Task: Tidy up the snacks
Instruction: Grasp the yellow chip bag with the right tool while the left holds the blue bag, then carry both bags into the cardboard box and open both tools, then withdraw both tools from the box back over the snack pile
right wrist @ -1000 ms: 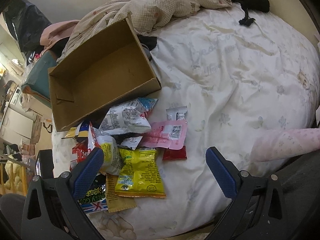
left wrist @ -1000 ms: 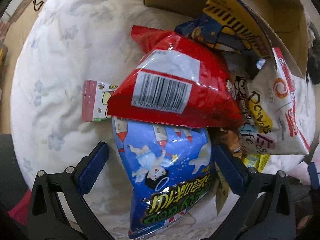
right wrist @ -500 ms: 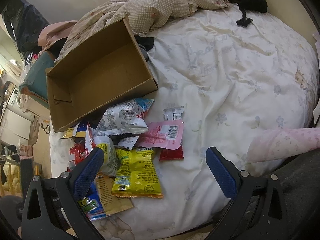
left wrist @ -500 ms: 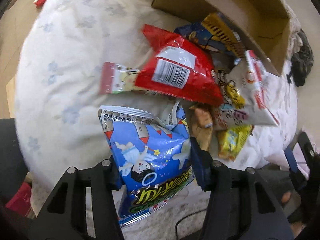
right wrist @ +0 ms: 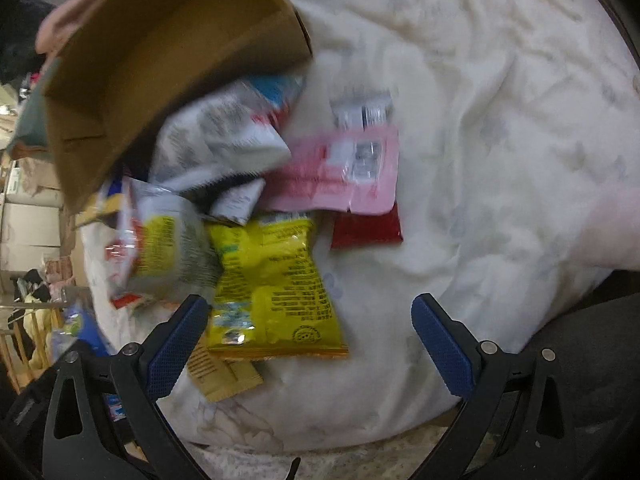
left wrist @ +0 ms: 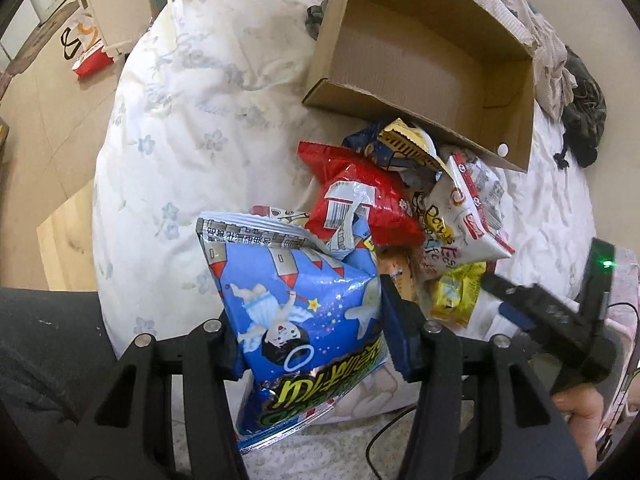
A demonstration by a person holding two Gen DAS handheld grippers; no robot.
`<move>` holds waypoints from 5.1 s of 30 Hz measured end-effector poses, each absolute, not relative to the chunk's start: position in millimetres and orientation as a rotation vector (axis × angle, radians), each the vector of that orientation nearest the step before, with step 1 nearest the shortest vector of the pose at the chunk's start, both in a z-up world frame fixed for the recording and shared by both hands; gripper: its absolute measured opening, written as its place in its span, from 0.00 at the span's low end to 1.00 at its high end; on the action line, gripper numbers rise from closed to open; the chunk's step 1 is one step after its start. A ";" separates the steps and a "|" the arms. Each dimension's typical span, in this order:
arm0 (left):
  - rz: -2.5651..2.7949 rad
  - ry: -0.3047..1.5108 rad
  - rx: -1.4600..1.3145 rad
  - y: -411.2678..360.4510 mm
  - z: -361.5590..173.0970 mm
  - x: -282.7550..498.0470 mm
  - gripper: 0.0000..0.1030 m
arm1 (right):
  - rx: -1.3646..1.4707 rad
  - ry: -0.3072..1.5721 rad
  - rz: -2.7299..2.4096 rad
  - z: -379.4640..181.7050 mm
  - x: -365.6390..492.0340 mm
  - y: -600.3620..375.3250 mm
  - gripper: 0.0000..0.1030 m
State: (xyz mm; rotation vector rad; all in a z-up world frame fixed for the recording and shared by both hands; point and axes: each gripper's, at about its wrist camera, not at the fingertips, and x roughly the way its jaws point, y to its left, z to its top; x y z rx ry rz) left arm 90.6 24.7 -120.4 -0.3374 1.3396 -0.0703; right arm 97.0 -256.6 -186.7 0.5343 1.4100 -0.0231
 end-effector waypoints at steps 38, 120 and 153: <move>-0.056 1.327 -0.398 25.1 -127.3 94.5 0.48 | 0.634 1.385 0.110 -200.7 114.7 -230.0 0.33; -0.150 0.984 -0.091 -25.2 -59.9 280.4 0.83 | 0.423 0.976 0.290 -84.4 251.1 -264.5 0.75; -0.073 1.038 -0.154 24.4 -53.0 176.3 0.83 | 0.448 1.034 0.320 -74.9 139.3 -259.4 0.75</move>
